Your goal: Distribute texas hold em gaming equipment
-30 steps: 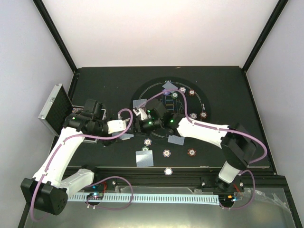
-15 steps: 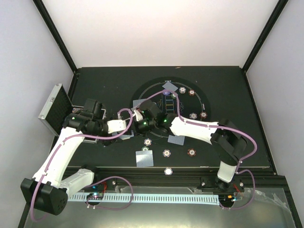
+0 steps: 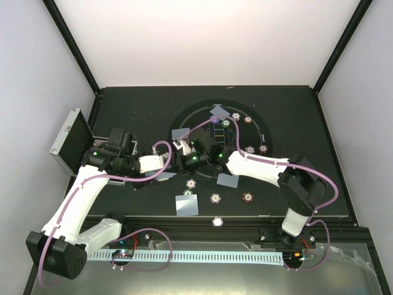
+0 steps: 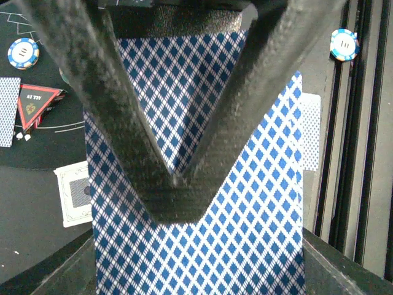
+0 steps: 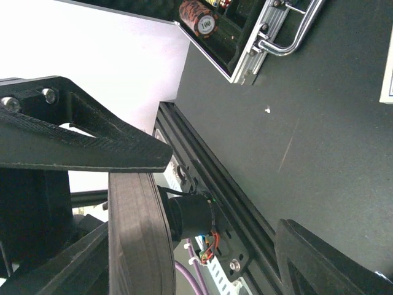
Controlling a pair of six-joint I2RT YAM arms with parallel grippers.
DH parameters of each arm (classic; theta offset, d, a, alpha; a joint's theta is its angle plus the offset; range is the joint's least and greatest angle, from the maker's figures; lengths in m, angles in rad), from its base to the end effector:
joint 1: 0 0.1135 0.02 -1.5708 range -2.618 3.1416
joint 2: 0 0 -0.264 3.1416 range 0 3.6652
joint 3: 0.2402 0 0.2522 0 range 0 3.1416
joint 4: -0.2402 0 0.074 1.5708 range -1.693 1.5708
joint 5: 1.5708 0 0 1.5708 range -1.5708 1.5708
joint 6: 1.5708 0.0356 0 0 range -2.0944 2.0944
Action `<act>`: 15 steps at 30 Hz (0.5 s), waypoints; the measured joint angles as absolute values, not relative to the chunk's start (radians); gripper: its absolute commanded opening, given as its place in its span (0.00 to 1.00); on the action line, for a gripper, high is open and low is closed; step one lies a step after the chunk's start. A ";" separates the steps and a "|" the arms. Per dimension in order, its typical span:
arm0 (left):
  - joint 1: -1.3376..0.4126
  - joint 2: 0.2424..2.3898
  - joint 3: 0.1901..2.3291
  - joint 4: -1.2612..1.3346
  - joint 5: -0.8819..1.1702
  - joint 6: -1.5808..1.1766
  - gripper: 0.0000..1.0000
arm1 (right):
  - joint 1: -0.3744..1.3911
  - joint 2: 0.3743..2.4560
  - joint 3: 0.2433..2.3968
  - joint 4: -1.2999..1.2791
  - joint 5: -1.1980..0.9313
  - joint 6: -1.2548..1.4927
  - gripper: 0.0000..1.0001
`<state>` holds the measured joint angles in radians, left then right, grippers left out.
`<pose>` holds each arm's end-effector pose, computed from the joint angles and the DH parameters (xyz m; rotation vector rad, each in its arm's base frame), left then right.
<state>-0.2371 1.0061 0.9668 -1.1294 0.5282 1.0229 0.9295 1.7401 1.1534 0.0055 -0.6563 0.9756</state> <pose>0.1580 -0.0566 0.2904 1.6104 1.9709 -0.4365 0.2142 0.3232 0.2320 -0.4126 2.5796 1.6368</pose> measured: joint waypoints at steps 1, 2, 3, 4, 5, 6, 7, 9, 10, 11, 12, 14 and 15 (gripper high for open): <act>-0.237 1.006 0.967 -1.129 0.528 1.021 0.02 | 0.926 1.735 1.150 0.002 -0.656 0.971 0.68; -0.237 1.006 0.967 -1.130 0.528 1.021 0.01 | 0.924 1.730 1.147 0.000 -0.656 0.967 0.67; -0.237 1.006 0.967 -1.130 0.528 1.020 0.02 | 0.922 1.724 1.142 -0.002 -0.654 0.964 0.66; -0.237 1.006 0.967 -1.131 0.527 1.020 0.02 | 0.919 1.716 1.137 -0.006 -0.653 0.960 0.65; -0.237 1.006 0.967 -1.132 0.526 1.019 0.01 | 0.916 1.709 1.132 -0.011 -0.651 0.955 0.64; -0.237 1.006 0.967 -1.133 0.524 1.019 0.01 | 0.913 1.702 1.130 -0.017 -0.648 0.950 0.63; -0.237 1.006 0.967 -1.135 0.523 1.019 0.02 | 0.910 1.695 1.127 -0.025 -0.644 0.946 0.63; -0.237 1.006 0.967 -1.137 0.516 1.018 0.01 | 0.902 1.681 1.119 -0.036 -0.637 0.940 0.63; -0.237 1.006 0.967 -1.138 0.514 1.018 0.02 | 0.899 1.674 1.115 -0.041 -0.635 0.938 0.63; -0.237 1.006 0.967 -1.138 0.510 1.018 0.02 | 0.895 1.668 1.110 -0.047 -0.632 0.936 0.63; -0.237 1.006 0.967 -1.138 0.507 1.018 0.02 | 0.892 1.663 1.107 -0.051 -0.630 0.935 0.63; -0.237 1.006 0.967 -1.139 0.501 1.018 0.02 | 0.889 1.655 1.104 -0.060 -0.627 0.932 0.63; -0.237 1.007 0.967 -1.140 0.501 1.018 0.02 | 0.888 1.654 1.104 -0.064 -0.627 0.932 0.63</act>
<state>-0.2371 1.0065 0.9668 -1.1397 0.5014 1.0176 0.8875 1.6535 1.1042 -0.0635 -0.6266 0.9321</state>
